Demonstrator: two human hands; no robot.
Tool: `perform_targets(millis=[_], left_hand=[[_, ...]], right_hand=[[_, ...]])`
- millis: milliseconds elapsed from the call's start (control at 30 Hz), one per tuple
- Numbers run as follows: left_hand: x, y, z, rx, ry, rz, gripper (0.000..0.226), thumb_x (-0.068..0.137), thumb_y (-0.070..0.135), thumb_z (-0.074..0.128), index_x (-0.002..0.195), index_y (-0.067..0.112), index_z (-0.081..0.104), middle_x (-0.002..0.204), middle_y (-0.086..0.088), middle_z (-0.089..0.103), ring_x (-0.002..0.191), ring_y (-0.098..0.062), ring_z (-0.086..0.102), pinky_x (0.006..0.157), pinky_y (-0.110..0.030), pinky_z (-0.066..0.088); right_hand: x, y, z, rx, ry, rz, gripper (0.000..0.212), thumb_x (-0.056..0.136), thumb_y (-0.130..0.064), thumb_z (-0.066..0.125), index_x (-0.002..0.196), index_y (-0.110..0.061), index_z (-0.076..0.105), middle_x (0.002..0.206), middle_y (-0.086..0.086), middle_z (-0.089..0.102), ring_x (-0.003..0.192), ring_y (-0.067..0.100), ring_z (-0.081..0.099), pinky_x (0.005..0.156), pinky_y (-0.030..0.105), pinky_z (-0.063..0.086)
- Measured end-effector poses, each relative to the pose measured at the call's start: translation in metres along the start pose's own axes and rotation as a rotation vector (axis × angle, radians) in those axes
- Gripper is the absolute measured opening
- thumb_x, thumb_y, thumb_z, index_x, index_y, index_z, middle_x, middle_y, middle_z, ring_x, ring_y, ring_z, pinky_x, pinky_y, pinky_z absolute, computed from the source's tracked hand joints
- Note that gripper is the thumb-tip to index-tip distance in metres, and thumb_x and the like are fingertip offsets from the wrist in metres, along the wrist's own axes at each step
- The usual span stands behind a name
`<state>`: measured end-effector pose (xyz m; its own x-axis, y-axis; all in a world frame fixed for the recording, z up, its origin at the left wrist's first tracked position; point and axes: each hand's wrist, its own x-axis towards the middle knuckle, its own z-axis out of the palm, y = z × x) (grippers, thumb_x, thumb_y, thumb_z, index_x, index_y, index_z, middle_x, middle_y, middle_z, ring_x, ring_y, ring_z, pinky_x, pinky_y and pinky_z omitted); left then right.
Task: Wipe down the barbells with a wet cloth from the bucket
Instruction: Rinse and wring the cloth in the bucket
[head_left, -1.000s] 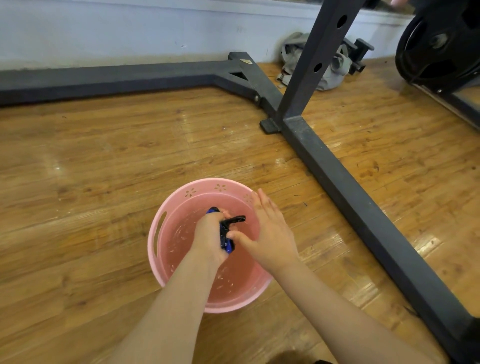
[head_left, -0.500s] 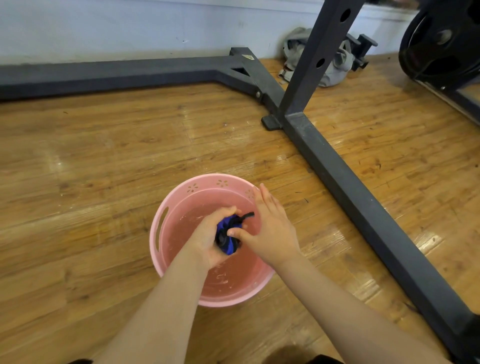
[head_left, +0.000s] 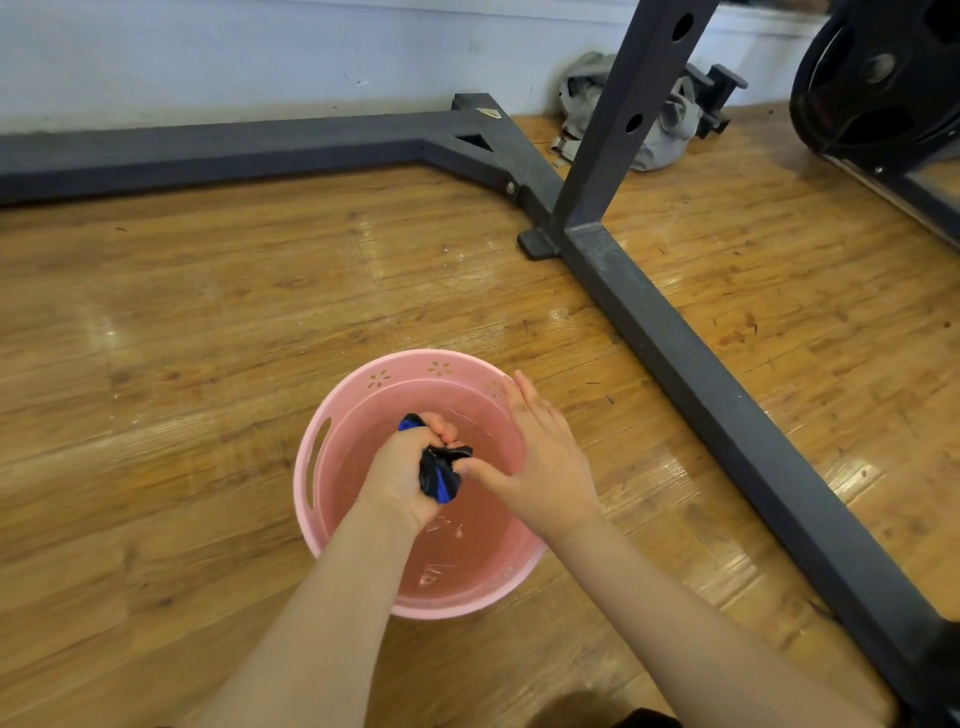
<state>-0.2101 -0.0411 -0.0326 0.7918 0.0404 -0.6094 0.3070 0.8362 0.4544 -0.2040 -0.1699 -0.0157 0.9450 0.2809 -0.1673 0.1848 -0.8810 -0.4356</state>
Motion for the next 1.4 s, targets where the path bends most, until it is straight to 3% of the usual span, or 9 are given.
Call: perform_targets(millis=[167,300,500,567,633,700,867,1200,1400], left_hand=[[0.0,0.0,0.001,0.021,0.009,0.015,0.035,0.084,-0.01,0.022,0.06,0.012,0.036,0.048,0.0,0.035,0.035,-0.009,0.029,0.033,-0.014,0.021],[0.001,-0.004,0.003,0.052,0.007,0.002,0.035,0.084,-0.008,0.022,0.061,0.013,0.035,0.046,0.002,0.035,0.036,-0.008,0.028,0.031,-0.014,0.017],[0.001,-0.009,-0.001,0.003,-0.079,-0.086,0.021,0.075,-0.006,0.031,0.064,0.011,0.04,0.056,-0.002,0.038,0.042,-0.011,0.031,0.037,-0.018,0.021],[0.0,-0.005,-0.003,0.004,-0.156,-0.136,0.011,0.076,0.013,0.044,0.065,0.01,0.044,0.059,-0.003,0.04,0.044,-0.013,0.033,0.039,-0.018,0.019],[0.004,-0.002,-0.005,0.005,-0.166,-0.158,0.045,0.089,0.045,0.046,0.058,0.012,0.046,0.055,-0.002,0.039,0.043,-0.015,0.034,0.044,-0.02,0.014],[0.007,0.001,-0.002,-0.016,-0.143,-0.151,0.064,0.093,0.059,0.037,0.047,0.014,0.04,0.049,0.0,0.034,0.039,-0.014,0.03,0.043,-0.022,0.012],[0.003,-0.001,0.005,-0.021,-0.035,-0.125,0.064,0.1,0.041,0.038,0.042,0.016,0.034,0.044,0.002,0.028,0.034,-0.011,0.024,0.033,-0.019,0.018],[-0.014,-0.001,0.029,0.233,0.073,-0.116,0.047,0.098,0.025,0.041,0.052,0.018,0.032,0.047,0.003,0.03,0.034,-0.01,0.024,0.031,-0.018,0.018],[-0.014,-0.005,0.008,0.134,-0.022,-0.237,0.041,0.095,0.026,0.051,0.057,0.014,0.044,0.052,-0.001,0.04,0.038,-0.011,0.038,0.038,-0.019,0.031]], right_hand=[[-0.003,-0.003,-0.005,-0.047,-0.05,-0.055,0.098,0.075,-0.073,0.05,0.15,-0.035,-0.001,0.154,-0.022,-0.007,0.144,0.01,-0.002,0.112,0.032,0.02],[-0.002,-0.002,-0.002,-0.084,-0.033,-0.078,0.109,0.056,-0.083,0.024,0.149,-0.036,-0.003,0.154,-0.023,-0.008,0.144,0.012,-0.003,0.109,0.033,0.027],[0.0,-0.003,-0.003,-0.109,-0.081,-0.069,0.105,0.07,-0.076,0.052,0.149,-0.037,-0.005,0.155,-0.021,-0.011,0.143,0.011,-0.007,0.11,0.033,0.025],[0.0,-0.003,-0.002,-0.11,-0.075,-0.074,0.112,0.057,-0.085,0.039,0.149,-0.038,-0.004,0.155,-0.022,-0.01,0.143,0.011,-0.005,0.11,0.032,0.026],[0.0,-0.002,-0.001,-0.095,-0.057,-0.069,0.115,0.05,-0.086,0.029,0.149,-0.038,-0.004,0.155,-0.022,-0.009,0.143,0.011,-0.004,0.109,0.032,0.026],[0.0,-0.001,-0.001,-0.077,-0.048,-0.069,0.113,0.053,-0.085,0.033,0.149,-0.037,-0.002,0.155,-0.022,-0.008,0.143,0.011,-0.003,0.109,0.033,0.027],[0.0,-0.001,0.0,-0.089,-0.049,-0.091,0.109,0.06,-0.082,0.043,0.15,-0.036,0.0,0.155,-0.022,-0.008,0.143,0.012,-0.002,0.108,0.034,0.028],[-0.002,0.008,0.0,0.007,0.046,-0.17,0.099,0.052,-0.097,0.01,0.137,-0.047,0.003,0.144,-0.03,-0.004,0.144,0.016,0.01,0.103,0.039,0.035],[0.0,0.0,-0.003,-0.082,-0.041,-0.12,0.114,0.048,-0.086,0.03,0.149,-0.037,0.007,0.142,-0.032,-0.016,0.143,0.011,-0.001,0.107,0.037,0.031]])
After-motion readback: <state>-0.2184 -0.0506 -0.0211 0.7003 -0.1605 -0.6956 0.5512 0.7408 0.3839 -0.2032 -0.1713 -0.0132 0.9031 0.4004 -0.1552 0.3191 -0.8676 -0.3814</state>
